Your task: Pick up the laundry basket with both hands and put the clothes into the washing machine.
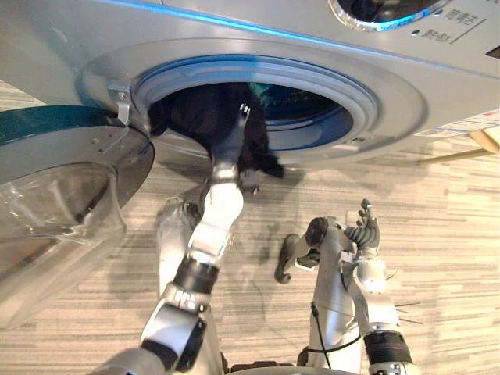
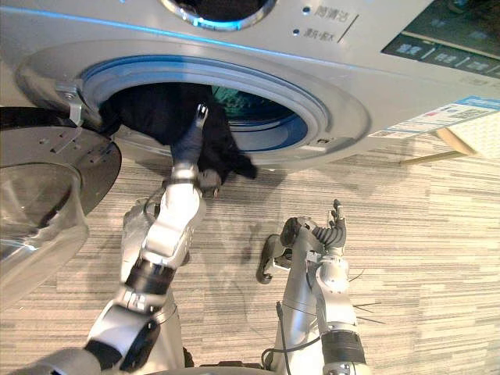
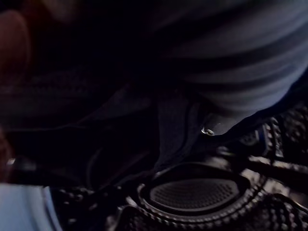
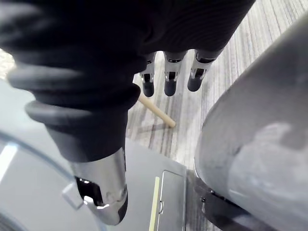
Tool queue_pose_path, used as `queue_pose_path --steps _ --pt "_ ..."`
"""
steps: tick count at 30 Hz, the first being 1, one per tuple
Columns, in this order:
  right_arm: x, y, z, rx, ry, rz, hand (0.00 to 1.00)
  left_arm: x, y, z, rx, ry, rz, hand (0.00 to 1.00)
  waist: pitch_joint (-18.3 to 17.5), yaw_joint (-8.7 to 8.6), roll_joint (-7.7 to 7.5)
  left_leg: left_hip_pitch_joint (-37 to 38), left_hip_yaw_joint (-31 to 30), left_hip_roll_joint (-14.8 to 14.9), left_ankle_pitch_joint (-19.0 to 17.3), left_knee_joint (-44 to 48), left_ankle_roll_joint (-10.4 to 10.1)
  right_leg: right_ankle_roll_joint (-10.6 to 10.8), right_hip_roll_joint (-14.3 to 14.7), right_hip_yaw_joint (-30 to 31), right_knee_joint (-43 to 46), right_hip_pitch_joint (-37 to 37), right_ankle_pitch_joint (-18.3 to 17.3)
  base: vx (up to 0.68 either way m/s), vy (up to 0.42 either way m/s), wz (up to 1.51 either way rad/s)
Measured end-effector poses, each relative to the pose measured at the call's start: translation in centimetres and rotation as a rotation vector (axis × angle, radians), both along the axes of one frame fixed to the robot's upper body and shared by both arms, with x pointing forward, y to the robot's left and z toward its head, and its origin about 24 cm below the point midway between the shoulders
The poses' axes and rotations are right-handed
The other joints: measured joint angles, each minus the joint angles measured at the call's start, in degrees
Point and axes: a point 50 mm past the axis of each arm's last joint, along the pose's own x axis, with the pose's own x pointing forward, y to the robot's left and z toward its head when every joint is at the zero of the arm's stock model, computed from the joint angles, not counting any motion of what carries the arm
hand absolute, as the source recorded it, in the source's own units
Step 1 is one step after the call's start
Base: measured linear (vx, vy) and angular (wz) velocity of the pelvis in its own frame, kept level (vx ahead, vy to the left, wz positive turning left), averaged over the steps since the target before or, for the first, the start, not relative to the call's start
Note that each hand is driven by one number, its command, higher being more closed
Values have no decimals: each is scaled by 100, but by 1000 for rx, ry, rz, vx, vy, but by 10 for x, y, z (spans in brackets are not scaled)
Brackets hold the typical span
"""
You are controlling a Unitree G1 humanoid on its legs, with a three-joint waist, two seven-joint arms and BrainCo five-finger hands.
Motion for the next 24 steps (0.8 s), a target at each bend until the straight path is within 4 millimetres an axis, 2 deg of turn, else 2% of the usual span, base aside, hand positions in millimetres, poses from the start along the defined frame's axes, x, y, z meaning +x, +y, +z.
queue_pose_path --steps 3,5,9,12,13,18,22,24 --pt "0 2 0 8 -7 0 0 -4 -15 27 15 -89 -32 100 -100 -85 -122 -36 -48 -2 24 0 -35 -29 -4 -54 -9 2 -13 42 -45 -1" --pt "1 6 1 22 -19 3 0 -3 -20 31 20 -96 -38 100 -147 -130 -193 -35 -62 0 34 0 -41 -31 -3 -64 -10 12 -15 53 -30 0" --pt "3 10 4 28 -39 13 0 6 -21 38 27 -88 0 100 -157 -165 -204 21 -40 22 34 1 -40 -31 17 -57 -21 43 -14 40 -31 -2" --pt "6 15 7 31 -53 31 0 16 -12 54 87 -115 57 100 -157 -169 -205 55 -11 120 29 -30 -42 -43 110 -29 -76 22 23 -2 -48 -17" --pt "6 16 8 35 -59 34 0 22 -1 67 141 -148 124 0 -157 -166 -205 47 7 173 36 -110 -50 -59 187 -21 -175 -36 105 -11 -53 -21" --pt "8 19 14 33 -103 45 0 31 34 91 269 -213 335 0 -157 -156 -204 -59 48 303 64 -199 -73 -101 288 -22 -320 -218 242 27 -33 -19" --pt "10 20 18 31 -127 48 0 44 53 90 436 -151 502 0 -157 -160 -203 -131 4 298 75 -176 -70 -103 274 -67 -290 -245 240 75 -34 2" --pt "14 21 23 35 -145 61 0 50 63 89 611 -122 607 0 -157 -153 -203 -130 2 293 75 -171 -71 -109 270 -67 -267 -245 235 51 -30 3"
